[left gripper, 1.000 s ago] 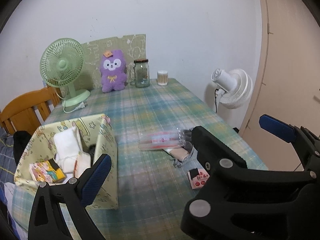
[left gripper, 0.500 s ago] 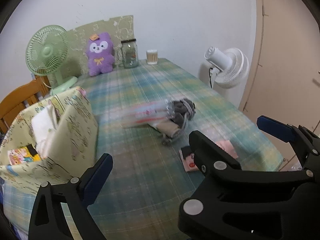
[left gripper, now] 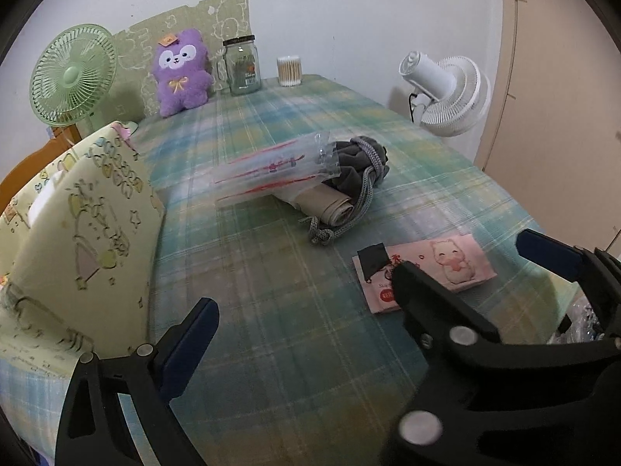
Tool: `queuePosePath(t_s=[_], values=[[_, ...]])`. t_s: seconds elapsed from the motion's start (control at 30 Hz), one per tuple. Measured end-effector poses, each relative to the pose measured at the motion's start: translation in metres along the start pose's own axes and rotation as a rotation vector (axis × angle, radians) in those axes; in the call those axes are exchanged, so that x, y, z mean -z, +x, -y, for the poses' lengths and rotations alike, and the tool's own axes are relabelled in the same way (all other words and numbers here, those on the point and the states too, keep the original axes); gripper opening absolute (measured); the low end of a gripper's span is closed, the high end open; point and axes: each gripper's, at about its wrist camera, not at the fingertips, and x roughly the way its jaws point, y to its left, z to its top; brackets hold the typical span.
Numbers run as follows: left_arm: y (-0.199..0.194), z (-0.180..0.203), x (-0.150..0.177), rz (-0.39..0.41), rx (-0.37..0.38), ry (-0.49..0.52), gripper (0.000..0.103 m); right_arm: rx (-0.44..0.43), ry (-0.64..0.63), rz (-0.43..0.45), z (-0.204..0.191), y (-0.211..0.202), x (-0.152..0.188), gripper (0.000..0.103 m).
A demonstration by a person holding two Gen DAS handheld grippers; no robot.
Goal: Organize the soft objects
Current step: 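Move right tool to the pink cat packet while left tool moves toward the straw bag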
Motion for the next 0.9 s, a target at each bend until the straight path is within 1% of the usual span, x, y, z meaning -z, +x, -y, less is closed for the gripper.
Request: queuePosePath(t_s=[0.1, 0.13, 0.4, 0.5, 0.6, 0.67, 0.73, 0.8, 0.83, 0.87, 0.9], values=[[0.008, -0.001, -0.003, -0.011, -0.011, 0.003, 0.099, 0.000, 0.011, -0.011, 0.004, 0.004, 0.000, 0.103], [0.011, -0.001, -0.004, -0.016, -0.015, 0.005, 0.102, 0.002, 0.013, -0.014, 0.006, 0.006, -0.001, 0.103], [0.023, -0.004, -0.019, -0.014, -0.051, 0.034, 0.102, -0.012, 0.065, -0.021, 0.015, 0.016, -0.010, 0.102], [0.025, -0.005, -0.021, -0.022, -0.049, 0.042, 0.102, -0.024, 0.063, -0.024, 0.014, 0.019, -0.012, 0.099], [0.023, -0.005, -0.020, -0.034, -0.033, 0.048, 0.101, -0.035, 0.055, -0.036, 0.011, 0.023, -0.014, 0.092], [0.021, -0.005, -0.016, -0.040, -0.021, 0.048, 0.101, -0.043, 0.045, -0.053, 0.008, 0.027, -0.013, 0.086], [0.018, -0.005, -0.013, -0.043, -0.012, 0.052, 0.101, -0.048, 0.042, -0.067, 0.006, 0.030, -0.012, 0.081], [0.015, -0.004, -0.010, -0.045, -0.006, 0.060, 0.101, -0.028, 0.020, -0.067, 0.002, 0.030, -0.011, 0.077], [0.014, -0.003, -0.009, -0.044, -0.006, 0.063, 0.101, -0.017, 0.010, -0.069, 0.000, 0.031, -0.011, 0.074], [0.013, -0.003, -0.008, -0.042, -0.006, 0.068, 0.101, -0.004, -0.002, -0.072, -0.002, 0.030, -0.012, 0.068], [0.013, -0.003, -0.008, -0.041, -0.005, 0.071, 0.101, -0.009, -0.010, -0.073, -0.004, 0.030, -0.011, 0.064]])
